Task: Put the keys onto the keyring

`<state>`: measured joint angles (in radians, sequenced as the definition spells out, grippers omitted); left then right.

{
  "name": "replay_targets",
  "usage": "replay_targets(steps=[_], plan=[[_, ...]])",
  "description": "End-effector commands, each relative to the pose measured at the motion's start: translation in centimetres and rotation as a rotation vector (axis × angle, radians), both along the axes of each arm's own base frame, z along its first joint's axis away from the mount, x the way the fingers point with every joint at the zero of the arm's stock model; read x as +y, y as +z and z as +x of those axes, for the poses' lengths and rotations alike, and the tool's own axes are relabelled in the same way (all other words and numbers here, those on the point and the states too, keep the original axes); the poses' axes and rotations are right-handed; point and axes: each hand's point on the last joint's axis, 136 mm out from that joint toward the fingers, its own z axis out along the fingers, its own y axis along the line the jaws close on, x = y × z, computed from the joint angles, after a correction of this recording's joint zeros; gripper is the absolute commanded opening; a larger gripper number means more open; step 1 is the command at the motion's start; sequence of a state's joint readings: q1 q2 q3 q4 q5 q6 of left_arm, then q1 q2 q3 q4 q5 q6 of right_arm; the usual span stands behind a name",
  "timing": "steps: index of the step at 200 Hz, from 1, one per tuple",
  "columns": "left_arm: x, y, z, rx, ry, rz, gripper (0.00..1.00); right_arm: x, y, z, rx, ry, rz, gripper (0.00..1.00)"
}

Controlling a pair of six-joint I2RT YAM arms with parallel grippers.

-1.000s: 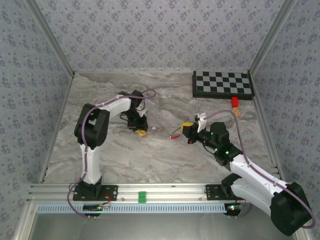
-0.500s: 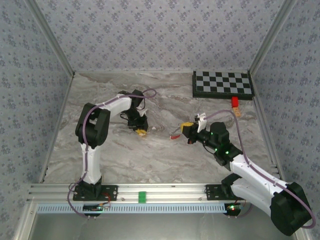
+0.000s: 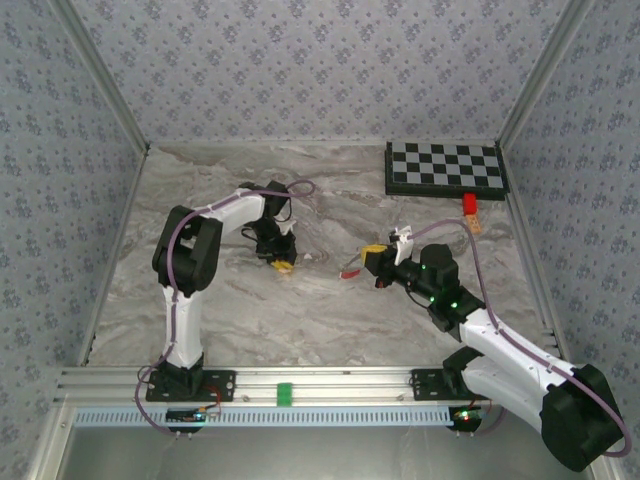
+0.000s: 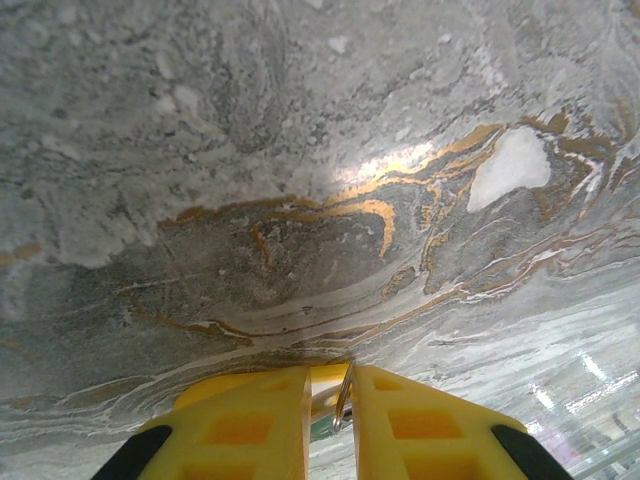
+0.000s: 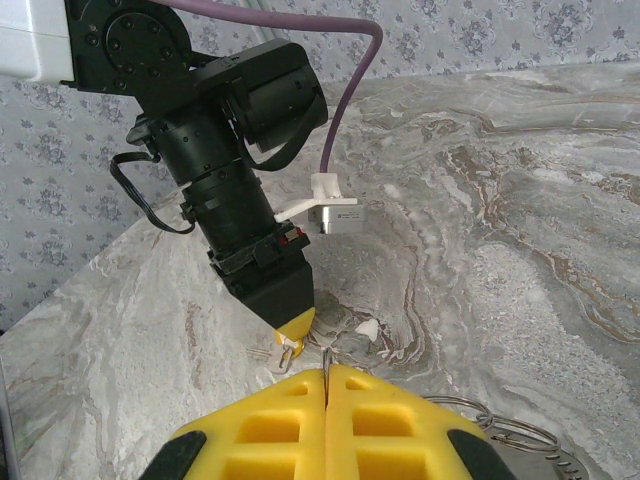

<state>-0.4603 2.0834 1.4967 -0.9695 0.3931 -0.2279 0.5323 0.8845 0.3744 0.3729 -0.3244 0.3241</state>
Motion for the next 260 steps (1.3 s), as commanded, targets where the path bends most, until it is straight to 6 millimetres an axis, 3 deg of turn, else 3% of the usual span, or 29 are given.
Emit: replay_targets(steps=[1,139,260], plan=[[-0.2,0.3,-0.3,0.018,-0.025,0.006,0.16,-0.2,0.4,0.2,-0.019,-0.013,0.001,0.0],[0.0,0.2,-0.7,0.009,-0.091,0.084,0.17,-0.2,0.6,0.2,-0.02,-0.011,0.002,0.0],[0.3,2.4,0.9,-0.106,-0.063,0.074,0.18,-0.2,0.5,0.2,-0.02,-0.01,0.002,0.0]])
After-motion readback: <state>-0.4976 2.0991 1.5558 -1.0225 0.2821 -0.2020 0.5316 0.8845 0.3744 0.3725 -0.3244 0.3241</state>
